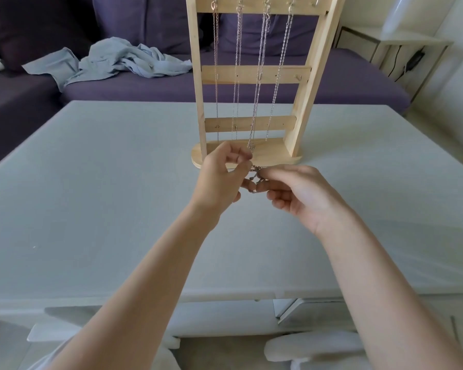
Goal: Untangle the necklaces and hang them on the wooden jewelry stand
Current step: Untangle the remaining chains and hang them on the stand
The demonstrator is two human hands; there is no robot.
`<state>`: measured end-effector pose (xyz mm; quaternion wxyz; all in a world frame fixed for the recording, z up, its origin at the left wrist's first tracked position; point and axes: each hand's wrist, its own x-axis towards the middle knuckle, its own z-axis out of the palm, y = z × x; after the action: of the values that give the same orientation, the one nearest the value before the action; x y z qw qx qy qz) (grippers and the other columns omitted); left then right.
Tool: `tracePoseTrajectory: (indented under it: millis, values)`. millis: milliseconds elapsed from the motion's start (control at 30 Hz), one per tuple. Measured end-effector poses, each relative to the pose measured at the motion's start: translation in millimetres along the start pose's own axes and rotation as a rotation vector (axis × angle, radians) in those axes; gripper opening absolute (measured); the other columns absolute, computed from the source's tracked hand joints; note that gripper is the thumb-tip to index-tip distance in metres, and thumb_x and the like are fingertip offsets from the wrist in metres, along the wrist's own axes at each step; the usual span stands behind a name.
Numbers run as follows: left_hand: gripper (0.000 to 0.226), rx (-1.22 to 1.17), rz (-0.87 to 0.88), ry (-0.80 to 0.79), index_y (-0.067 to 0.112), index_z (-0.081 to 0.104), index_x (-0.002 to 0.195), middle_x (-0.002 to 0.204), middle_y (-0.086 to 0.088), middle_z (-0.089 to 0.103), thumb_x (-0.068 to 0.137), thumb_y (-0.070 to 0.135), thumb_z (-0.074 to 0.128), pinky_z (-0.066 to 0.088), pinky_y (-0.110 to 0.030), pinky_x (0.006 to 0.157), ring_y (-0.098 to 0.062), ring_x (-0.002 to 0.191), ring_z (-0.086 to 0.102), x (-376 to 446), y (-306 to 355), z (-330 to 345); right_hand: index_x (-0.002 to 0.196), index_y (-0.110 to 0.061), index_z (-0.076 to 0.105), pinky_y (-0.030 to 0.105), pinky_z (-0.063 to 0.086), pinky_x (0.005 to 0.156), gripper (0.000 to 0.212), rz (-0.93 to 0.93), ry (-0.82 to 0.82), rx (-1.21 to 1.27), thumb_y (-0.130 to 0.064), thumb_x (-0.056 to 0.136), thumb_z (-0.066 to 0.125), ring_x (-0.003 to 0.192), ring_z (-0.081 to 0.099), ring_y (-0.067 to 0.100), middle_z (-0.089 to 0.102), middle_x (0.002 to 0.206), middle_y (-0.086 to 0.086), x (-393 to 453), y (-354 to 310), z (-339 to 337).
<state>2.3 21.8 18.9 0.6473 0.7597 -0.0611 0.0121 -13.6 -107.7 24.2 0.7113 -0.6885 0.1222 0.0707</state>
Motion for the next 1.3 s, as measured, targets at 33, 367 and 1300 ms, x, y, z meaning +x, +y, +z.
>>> tracePoseTrajectory:
  millis: [33, 367, 1300]
  values:
    - [0.018, 0.005, -0.005, 0.005, 0.017, 0.052, 0.085, 0.085, 0.006, 0.055, 0.093, 0.001, 0.049, 0.03, -0.015, 0.037, -0.003, 0.044, 0.057, 0, 0, 1, 0.076, -0.009, 0.067, 0.017, 0.038, 0.044, 0.007, -0.013, 0.028, -0.005, -0.009, 0.083, 0.064, 0.045, 0.05, 0.01, 0.069, 0.061, 0.006, 0, 0, 1]
    - [0.004, -0.153, -0.265, -0.096, 0.008, 0.058, 0.093, 0.077, 0.0, 0.056, 0.094, 0.009, 0.054, 0.035, -0.013, 0.041, -0.003, 0.044, 0.052, 1, 0, 2, 0.071, -0.007, 0.061, 0.018, 0.036, 0.041, 0.016, -0.136, 0.152, 0.032, -0.005, 0.086, 0.056, 0.039, 0.047, 0.011, 0.061, 0.049, 0.001, 1, 0, 5]
    - [0.016, -0.027, -0.052, -0.146, 0.014, 0.048, 0.081, 0.059, 0.0, 0.052, 0.096, 0.008, 0.048, 0.028, -0.015, 0.039, -0.005, 0.04, 0.04, 2, 0, -1, 0.079, -0.007, 0.069, 0.017, 0.047, 0.056, 0.016, -0.091, -0.169, 0.05, -0.009, 0.09, 0.059, 0.059, 0.059, 0.008, 0.067, 0.069, 0.002, 2, 2, -4]
